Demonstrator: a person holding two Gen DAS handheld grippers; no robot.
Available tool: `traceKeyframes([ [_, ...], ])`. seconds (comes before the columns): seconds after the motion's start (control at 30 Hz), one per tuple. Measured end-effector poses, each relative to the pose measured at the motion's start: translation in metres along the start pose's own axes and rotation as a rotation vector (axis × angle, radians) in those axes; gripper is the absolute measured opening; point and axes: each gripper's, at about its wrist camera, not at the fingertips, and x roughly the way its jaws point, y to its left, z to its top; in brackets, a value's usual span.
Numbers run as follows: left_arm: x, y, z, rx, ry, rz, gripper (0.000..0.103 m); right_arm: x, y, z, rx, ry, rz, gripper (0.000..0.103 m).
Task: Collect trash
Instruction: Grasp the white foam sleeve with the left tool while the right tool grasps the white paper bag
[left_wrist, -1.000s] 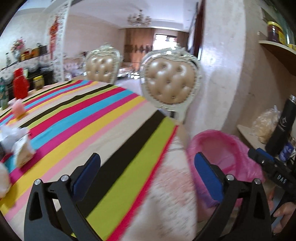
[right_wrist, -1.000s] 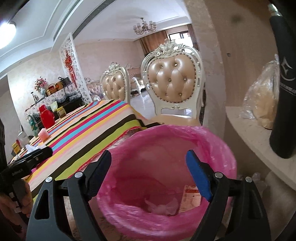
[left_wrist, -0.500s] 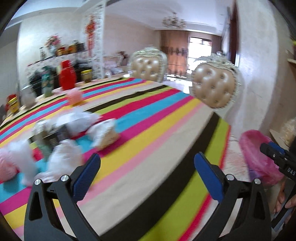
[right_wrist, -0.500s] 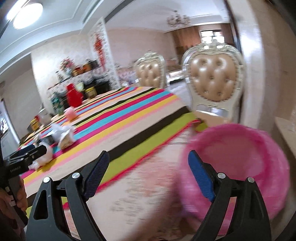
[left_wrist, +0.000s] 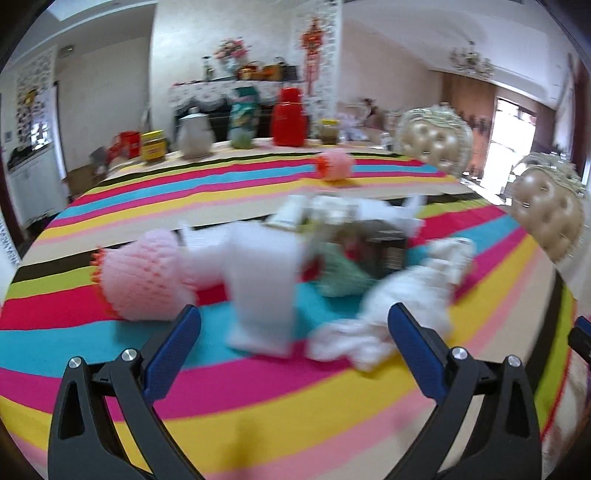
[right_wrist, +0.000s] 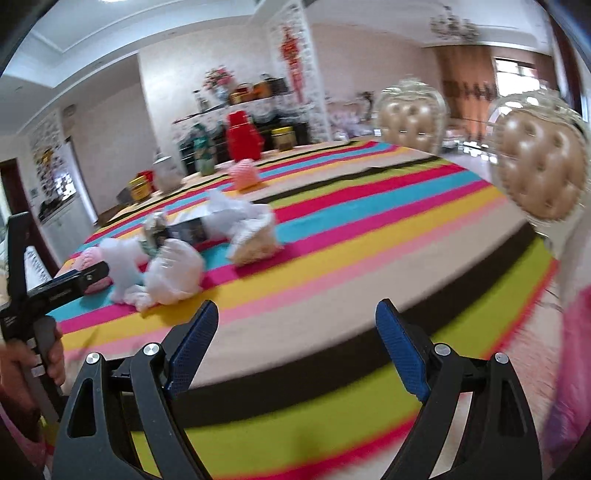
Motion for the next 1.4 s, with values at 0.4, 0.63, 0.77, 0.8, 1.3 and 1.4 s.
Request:
traceKeyframes([
  [0.4, 0.047, 0.011, 0.018, 0.002, 0.045, 0.063, 0.097, 0.088, 0.029, 0.048, -0.035, 0.084, -0.022, 0.083],
  [0.63, 0.058, 0.025, 0.021, -0.08, 0.088, 0.014, 0.093, 0.138, 0.036, 0.058, -0.046, 0.154, -0.04, 0.083],
  [0.77, 0.066, 0.025, 0.02, -0.087, 0.122, -0.011, 0.087, 0.162, 0.042, 0.065, -0.045, 0.197, -0.041, 0.082],
  [0.8, 0.069, 0.026, 0.021, -0.09, 0.135, -0.013, 0.086, 0.167, 0.044, 0.067, -0.051, 0.207, -0.045, 0.082],
  [1.3, 0.072, 0.024, 0.019, -0.092, 0.139, -0.095, 0.052, 0.168, 0.057, 0.07, -0.111, 0.184, -0.081, 0.056],
  [1.4, 0.066, 0.025, 0.019, -0.103, 0.109, -0.1, 0.052, 0.162, 0.052, 0.071, -0.083, 0.153, -0.083, 0.056],
])
